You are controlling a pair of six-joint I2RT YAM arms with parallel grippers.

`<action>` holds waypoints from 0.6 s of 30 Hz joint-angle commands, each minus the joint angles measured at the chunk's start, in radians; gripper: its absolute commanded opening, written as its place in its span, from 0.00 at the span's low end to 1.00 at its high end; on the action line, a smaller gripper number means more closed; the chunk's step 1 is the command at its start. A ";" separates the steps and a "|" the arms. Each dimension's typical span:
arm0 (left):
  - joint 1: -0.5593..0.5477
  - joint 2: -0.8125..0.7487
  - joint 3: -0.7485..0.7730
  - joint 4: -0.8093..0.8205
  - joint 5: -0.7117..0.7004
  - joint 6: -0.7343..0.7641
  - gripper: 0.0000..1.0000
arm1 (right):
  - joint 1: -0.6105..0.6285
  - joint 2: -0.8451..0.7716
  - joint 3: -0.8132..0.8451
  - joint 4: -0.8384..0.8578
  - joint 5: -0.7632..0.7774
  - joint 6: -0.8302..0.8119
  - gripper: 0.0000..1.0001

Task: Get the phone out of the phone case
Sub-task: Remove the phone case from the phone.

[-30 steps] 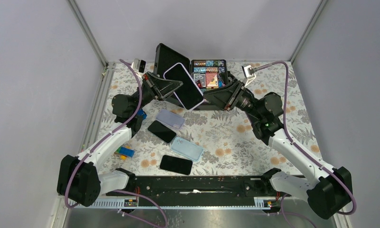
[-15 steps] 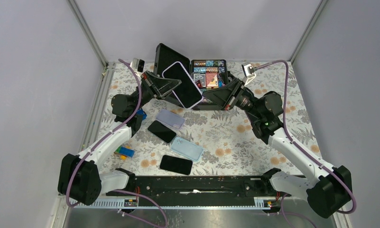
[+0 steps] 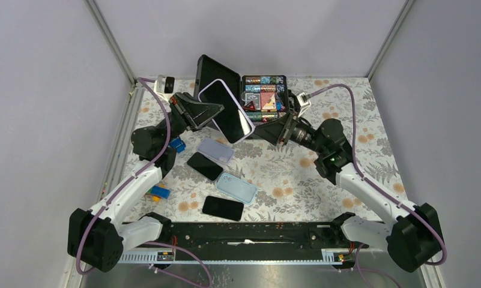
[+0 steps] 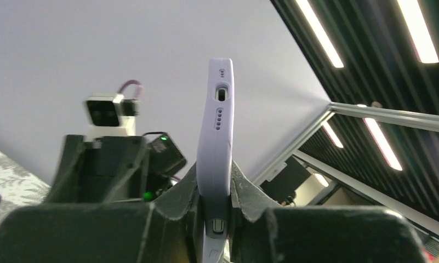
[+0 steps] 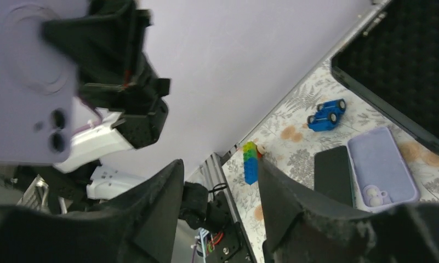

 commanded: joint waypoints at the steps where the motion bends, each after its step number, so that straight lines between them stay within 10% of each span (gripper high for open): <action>1: 0.002 -0.057 0.023 -0.102 -0.066 0.142 0.00 | 0.006 -0.116 -0.034 0.242 -0.079 -0.033 0.66; 8: 0.001 -0.059 0.023 -0.133 -0.068 0.167 0.00 | 0.010 -0.150 -0.046 0.419 -0.202 -0.019 0.82; 18: 0.001 -0.052 0.026 -0.124 -0.065 0.156 0.00 | 0.021 -0.089 0.070 0.286 -0.158 -0.031 0.71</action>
